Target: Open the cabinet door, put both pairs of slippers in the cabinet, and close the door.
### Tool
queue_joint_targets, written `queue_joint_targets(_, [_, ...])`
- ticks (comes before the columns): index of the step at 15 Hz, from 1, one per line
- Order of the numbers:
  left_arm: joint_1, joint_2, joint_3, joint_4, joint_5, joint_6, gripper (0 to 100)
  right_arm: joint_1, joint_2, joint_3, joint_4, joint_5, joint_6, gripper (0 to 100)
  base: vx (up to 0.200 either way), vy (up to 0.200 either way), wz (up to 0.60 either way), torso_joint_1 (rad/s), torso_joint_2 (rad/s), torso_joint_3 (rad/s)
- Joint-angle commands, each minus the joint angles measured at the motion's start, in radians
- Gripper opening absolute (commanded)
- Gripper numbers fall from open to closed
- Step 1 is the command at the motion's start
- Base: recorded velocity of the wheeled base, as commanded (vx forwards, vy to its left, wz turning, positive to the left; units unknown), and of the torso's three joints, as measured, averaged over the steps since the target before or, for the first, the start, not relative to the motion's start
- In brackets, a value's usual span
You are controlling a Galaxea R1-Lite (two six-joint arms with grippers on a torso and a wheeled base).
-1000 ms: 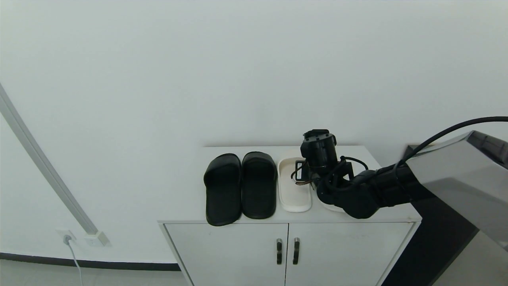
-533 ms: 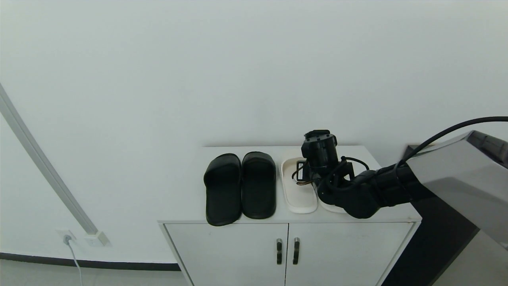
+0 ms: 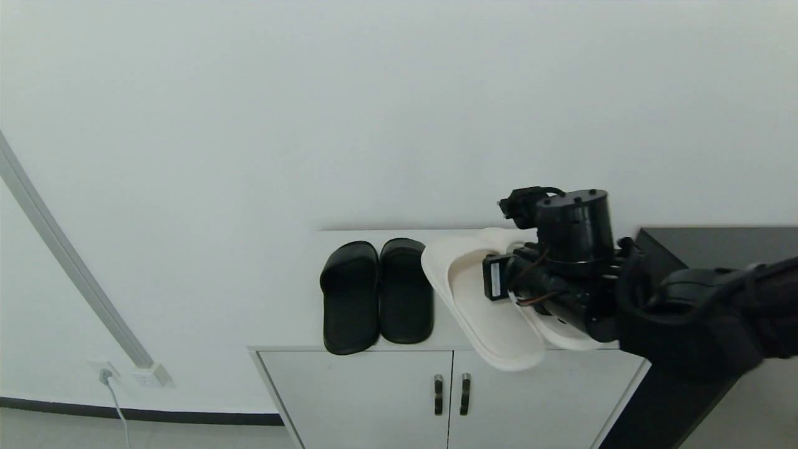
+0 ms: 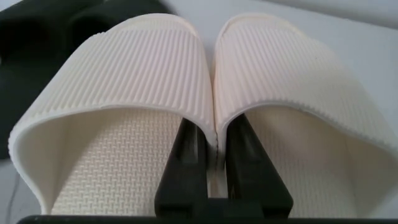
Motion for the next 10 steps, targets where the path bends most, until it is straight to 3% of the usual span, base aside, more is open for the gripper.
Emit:
queue_joint_targets(1, [0.0, 0.001, 0.0, 0.0, 0.0, 0.0, 0, 0.017, -0.266, 0.207, 0.0, 0.198, -0.055, 0, 0.0, 0.0, 0.0, 0.0, 0.0, 0.0])
queue_joint_targets(6, [0.0, 0.001, 0.0, 0.0, 0.0, 0.0, 0, 0.021, -0.427, 0.385, 0.018, 0.461, -0.065, 0, 0.0, 0.0, 0.0, 0.0, 0.0, 0.0])
queue_joint_targets(10, [0.0, 0.001, 0.0, 0.0, -0.001, 0.0, 0, 0.026, -0.417, 0.414, 0.012, 0.519, -0.061, 0, 0.0, 0.0, 0.0, 0.0, 0.0, 0.0])
